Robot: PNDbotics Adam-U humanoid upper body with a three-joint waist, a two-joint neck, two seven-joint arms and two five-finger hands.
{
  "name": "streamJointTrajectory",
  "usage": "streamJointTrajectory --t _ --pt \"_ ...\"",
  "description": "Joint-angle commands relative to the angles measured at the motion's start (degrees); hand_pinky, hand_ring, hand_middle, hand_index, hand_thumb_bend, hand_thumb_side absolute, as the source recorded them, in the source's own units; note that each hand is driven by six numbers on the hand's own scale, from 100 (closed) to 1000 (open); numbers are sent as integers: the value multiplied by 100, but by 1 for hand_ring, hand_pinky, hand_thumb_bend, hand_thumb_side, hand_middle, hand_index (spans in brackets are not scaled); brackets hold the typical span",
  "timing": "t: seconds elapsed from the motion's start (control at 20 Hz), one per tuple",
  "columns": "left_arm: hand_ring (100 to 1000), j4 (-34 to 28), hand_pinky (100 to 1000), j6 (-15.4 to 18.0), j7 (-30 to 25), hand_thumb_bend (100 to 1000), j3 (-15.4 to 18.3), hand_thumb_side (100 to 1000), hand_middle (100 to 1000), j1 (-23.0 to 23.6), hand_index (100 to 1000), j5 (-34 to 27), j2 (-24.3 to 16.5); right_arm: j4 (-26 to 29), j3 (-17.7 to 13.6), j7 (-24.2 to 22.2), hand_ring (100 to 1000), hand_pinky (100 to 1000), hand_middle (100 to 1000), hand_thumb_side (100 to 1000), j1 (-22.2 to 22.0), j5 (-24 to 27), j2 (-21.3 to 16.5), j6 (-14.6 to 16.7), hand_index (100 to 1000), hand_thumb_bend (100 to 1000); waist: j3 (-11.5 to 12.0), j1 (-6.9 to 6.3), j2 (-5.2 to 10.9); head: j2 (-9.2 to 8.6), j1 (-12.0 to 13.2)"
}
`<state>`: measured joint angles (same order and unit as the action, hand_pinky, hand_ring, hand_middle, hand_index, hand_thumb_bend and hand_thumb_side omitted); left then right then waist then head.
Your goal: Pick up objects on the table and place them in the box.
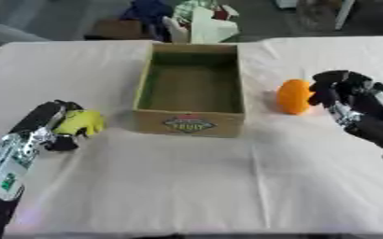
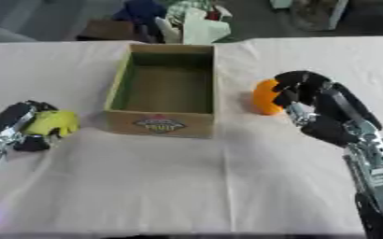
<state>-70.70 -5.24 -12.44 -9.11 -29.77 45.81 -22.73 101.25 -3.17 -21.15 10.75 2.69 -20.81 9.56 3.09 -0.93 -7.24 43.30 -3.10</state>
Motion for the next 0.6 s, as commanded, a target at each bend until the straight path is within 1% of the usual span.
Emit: streamJointTrajectory --t 0.05,0.2,0.35,0.5,0.6 --pt "398 -480 520 -78 75 100 142 155 433 -92 746 -226 -210 89 -55 14 606 638 629 407 45 42 -66 4 781 100 1 1 72 54 2" --pt "391 -965 514 -125 113 100 179 154 426 -154 744 -430 -290 89 -56 16 606 638 629 407 45 43 -71 5 780 100 -1 -1 76 78 15" --pt "390 -1382 513 -159 77 100 119 154 426 -303 743 -664 -357 87 -48 10 606 638 629 407 44 43 -76 4 781 100 -5 -4 80 82 49" --pt "394 -1569 519 -150 13 100 -25 153 429 -566 743 -777 -358 86 -31 -4 606 638 629 407 52 52 -72 7 781 100 -25 5 89 82 77" --pt "397 -1528 522 -99 -51 100 -159 151 430 -800 744 -765 -307 88 -14 -20 606 638 629 405 61 63 -67 12 781 100 -53 21 94 82 110"
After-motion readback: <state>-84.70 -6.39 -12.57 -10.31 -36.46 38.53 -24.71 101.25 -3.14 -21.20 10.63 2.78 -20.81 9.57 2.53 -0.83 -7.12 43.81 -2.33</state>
